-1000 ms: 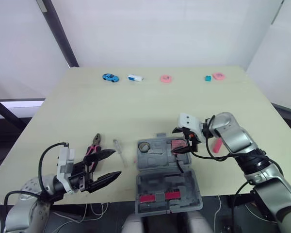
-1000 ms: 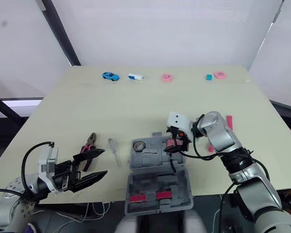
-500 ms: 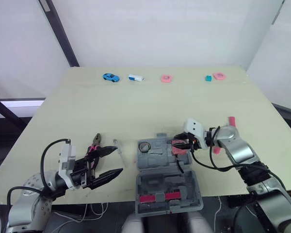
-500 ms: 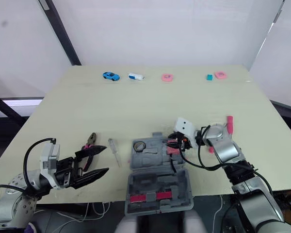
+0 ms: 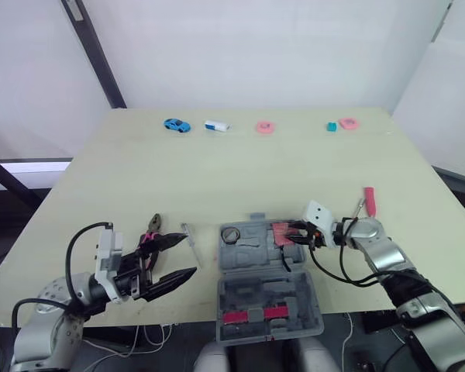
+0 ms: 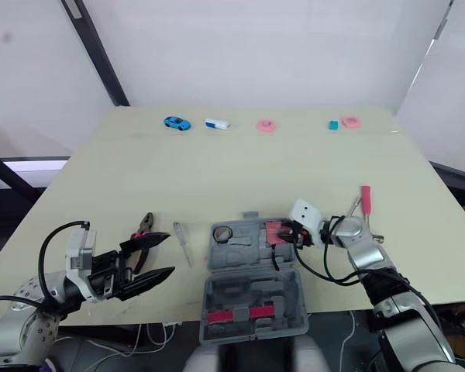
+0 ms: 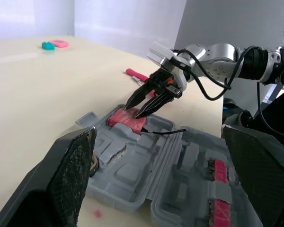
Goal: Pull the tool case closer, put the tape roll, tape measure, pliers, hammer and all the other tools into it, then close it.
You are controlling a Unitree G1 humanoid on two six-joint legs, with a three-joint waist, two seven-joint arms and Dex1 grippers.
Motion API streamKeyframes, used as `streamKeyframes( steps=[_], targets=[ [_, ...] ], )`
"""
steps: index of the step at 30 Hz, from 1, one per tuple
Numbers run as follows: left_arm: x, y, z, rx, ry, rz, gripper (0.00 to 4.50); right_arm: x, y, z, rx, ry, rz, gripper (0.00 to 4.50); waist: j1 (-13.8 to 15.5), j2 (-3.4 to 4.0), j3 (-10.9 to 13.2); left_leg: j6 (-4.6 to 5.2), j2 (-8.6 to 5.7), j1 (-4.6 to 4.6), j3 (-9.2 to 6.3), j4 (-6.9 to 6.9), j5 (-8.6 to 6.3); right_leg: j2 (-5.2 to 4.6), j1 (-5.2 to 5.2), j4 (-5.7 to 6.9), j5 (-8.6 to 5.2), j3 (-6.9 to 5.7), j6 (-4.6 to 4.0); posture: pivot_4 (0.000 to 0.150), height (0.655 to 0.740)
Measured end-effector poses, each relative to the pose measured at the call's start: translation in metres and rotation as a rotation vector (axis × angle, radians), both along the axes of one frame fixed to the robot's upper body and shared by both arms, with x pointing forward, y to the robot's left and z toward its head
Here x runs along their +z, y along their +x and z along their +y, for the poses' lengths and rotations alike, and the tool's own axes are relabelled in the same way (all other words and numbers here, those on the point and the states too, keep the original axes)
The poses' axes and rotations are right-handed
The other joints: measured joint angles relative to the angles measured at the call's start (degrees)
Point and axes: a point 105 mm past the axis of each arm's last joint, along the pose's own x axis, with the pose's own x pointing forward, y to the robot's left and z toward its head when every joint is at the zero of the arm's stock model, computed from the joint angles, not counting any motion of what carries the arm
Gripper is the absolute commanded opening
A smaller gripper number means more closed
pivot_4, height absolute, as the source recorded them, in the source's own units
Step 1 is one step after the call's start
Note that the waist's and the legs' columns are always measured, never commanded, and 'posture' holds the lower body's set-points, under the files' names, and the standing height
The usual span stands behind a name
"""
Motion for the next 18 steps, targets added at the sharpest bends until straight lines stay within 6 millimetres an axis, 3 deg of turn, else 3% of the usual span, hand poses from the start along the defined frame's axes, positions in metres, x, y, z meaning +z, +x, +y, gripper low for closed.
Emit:
streamKeyframes(
  steps=[4,8,14,18],
  targets=[
    [-0.006,0.009,-0.001,0.056,-0.002,0.014,4.50,-0.009,0.003,0.005,-0.005,0.002,0.021,1.62,-0.30,-0.26,-0.29,-0.01,0.14,1.10,0.06,-0.26,-0.02,0.05,0.92,-0.24,-0.11,0.01,0.11,0.150,0.7400],
    [-0.010,0.015,0.002,0.135,-0.015,0.031,4.50,-0.012,0.003,0.004,-0.022,0.029,0.033,1.62,-0.21,-0.40,-0.54,-0.01,0.22,1.39,-0.10,-0.48,-0.02,0.00,1.07,-0.30,-0.07,0.09,0.01,0.150,0.7400],
    [-0.018,0.024,0.013,0.286,-0.012,0.052,4.50,-0.004,-0.004,-0.006,-0.106,0.229,0.008,1.62,0.07,-0.16,-0.38,-0.01,0.01,0.82,-0.07,-0.56,-0.01,-0.21,0.66,-0.36,0.02,0.09,-0.12,0.150,0.7400],
    [-0.035,0.026,0.025,0.458,0.004,0.103,4.50,0.022,-0.014,-0.027,-0.168,0.392,-0.085,1.62,0.34,0.05,-0.21,-0.01,-0.11,0.67,0.02,-0.83,-0.01,-0.34,0.52,-0.48,-0.01,0.12,0.11,0.150,0.7400]
  ],
)
